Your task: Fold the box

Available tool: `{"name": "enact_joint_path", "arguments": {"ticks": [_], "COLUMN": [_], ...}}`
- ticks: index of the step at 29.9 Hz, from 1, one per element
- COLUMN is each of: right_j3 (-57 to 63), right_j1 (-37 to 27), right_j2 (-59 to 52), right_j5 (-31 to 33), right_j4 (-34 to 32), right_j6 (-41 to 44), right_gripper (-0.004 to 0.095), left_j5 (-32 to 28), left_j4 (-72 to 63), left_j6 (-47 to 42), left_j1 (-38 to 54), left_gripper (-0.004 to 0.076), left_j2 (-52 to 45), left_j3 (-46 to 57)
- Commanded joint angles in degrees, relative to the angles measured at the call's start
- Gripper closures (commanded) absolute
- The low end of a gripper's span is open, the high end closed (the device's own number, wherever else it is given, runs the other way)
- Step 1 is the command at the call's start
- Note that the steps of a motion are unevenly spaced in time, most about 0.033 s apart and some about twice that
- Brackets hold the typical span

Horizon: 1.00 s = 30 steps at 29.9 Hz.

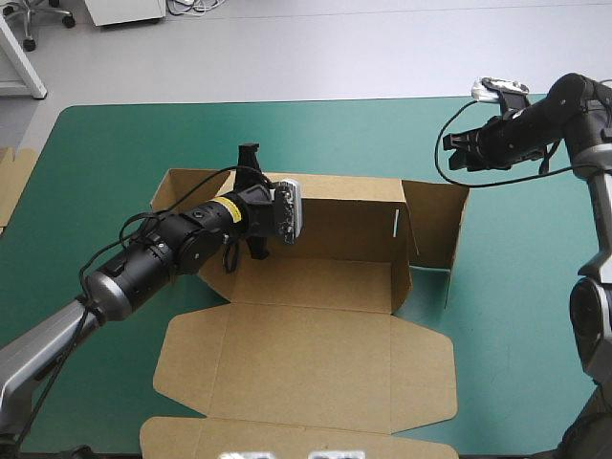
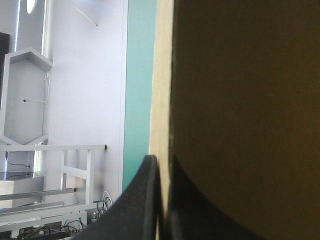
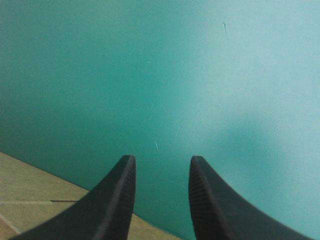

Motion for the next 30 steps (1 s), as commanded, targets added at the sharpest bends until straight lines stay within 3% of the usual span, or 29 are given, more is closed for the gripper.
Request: {"name": "enact_joint_path", "arguments": {"ticks": [1,15,23,26,30], "right_j3": [-1.17,7.76,12.0,14.94,18.39], "right_j1": [-0.31,-0.31,-0.31,-0.31,-0.31], "right_j2": [-2.64,-4.91,-9.01,-10.24,-12.48], "right_j5": [0.35,0.35,0.35,0.13,-2.04], "right_j4": [4.14,13.33,14.01,15.39,15.5], "right_j6": [-2.22,-8.78,-10.94,-12.16,-13.6], "right_gripper": [0.0588,0.0589,0.0629,0.0629,0.0626], "left_j5": [-2.65,-5.15,-8.38,-10.63,-21.13], "left_j4": [-1.12,-0.97,-0.97,-0.97,-0.97], "left_j6": [-1.7,-1.7,-1.83,-1.83,-1.71], "left_j1": [-0.35,-0.35,-0.35,-0.35,-0.35], "left_gripper": [0.0734,0.0734,0.0734,0.0734,0.0734], "left_j2": [-1.57,-1.43,-0.6,-0.6,-0.73], "left_j3": [-1.2,-1.2,-1.2,-0.83,3.68]}}
